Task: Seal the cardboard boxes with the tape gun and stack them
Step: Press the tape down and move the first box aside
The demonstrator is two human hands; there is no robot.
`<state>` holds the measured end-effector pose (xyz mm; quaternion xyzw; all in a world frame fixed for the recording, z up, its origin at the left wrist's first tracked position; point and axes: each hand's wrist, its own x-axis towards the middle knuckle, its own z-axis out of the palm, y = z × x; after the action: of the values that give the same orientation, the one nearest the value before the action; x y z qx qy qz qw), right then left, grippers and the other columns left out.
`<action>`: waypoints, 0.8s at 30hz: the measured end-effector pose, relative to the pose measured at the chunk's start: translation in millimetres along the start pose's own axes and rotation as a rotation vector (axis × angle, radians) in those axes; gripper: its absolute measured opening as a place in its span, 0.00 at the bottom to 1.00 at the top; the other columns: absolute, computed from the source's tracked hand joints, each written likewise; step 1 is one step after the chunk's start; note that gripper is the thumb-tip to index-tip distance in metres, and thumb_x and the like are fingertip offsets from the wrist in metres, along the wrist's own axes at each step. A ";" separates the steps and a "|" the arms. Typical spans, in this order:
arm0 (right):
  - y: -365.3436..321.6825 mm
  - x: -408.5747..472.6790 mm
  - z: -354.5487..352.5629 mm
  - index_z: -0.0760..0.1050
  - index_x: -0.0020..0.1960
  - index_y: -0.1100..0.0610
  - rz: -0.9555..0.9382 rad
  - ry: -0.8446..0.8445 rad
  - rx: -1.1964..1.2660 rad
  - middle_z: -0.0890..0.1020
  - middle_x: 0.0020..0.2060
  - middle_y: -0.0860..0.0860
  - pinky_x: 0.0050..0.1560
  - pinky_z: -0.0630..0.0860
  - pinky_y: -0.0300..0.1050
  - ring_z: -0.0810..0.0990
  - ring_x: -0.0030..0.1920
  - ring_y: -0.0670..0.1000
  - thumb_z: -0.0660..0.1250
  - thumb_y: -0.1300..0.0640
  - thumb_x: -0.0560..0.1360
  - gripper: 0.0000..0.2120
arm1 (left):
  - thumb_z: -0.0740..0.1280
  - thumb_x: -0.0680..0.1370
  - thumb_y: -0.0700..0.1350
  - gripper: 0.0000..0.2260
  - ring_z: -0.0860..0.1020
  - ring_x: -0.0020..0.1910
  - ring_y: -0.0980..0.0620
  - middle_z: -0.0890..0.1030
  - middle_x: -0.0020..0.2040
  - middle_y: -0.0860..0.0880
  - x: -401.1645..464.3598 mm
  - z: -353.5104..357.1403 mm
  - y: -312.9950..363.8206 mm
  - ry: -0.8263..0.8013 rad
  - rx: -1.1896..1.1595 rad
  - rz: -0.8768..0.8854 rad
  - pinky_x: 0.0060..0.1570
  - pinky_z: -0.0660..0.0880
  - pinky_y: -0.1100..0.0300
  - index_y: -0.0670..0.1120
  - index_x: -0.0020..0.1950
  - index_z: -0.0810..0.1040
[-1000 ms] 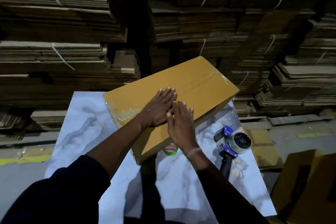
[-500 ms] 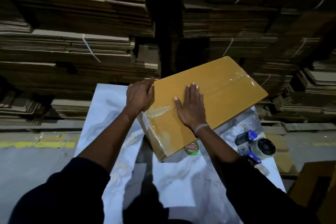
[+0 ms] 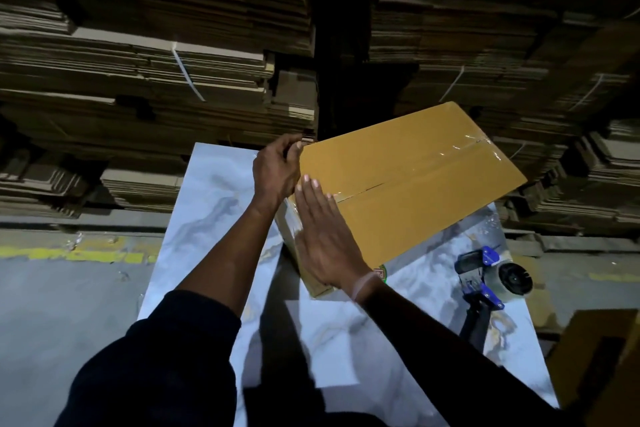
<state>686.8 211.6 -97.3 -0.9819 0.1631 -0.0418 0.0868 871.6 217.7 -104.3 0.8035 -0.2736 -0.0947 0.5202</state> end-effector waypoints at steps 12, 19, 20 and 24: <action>76.8 -51.2 -16.6 0.50 0.85 0.54 0.158 0.053 0.023 0.48 0.85 0.52 0.82 0.50 0.59 0.44 0.85 0.53 0.48 0.39 0.87 0.32 | 0.64 0.84 0.54 0.12 0.82 0.53 0.42 0.87 0.54 0.46 0.8 -2.6 10.5 -0.080 0.319 0.252 0.49 0.72 0.52 0.52 0.60 0.84; 161.7 -3.8 -24.8 0.46 0.86 0.54 0.321 0.004 -0.025 0.45 0.85 0.53 0.83 0.45 0.56 0.42 0.84 0.53 0.47 0.38 0.86 0.33 | 0.42 0.83 0.66 0.36 0.69 0.72 0.36 0.67 0.78 0.38 12.4 41.9 26.1 -0.403 0.846 0.489 0.66 0.67 0.41 0.45 0.84 0.53; 173.1 0.1 -25.0 0.45 0.86 0.54 0.356 0.004 -0.027 0.44 0.85 0.53 0.83 0.44 0.55 0.41 0.84 0.53 0.47 0.38 0.87 0.33 | 0.39 0.82 0.67 0.36 0.66 0.75 0.36 0.61 0.81 0.39 13.6 49.5 31.2 -0.435 0.876 0.494 0.69 0.65 0.41 0.46 0.85 0.48; 222.8 7.5 -31.2 0.43 0.86 0.53 0.471 0.004 -0.033 0.42 0.85 0.53 0.83 0.43 0.54 0.40 0.84 0.52 0.42 0.35 0.85 0.36 | 0.38 0.82 0.68 0.35 0.60 0.78 0.36 0.54 0.84 0.39 21.6 88.5 55.2 -0.500 0.943 0.494 0.72 0.61 0.40 0.51 0.85 0.39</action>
<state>620.7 -3.4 -107.3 -0.9180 0.3883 -0.0196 0.0780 832.1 119.7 -91.5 0.8138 -0.5797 -0.0252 0.0330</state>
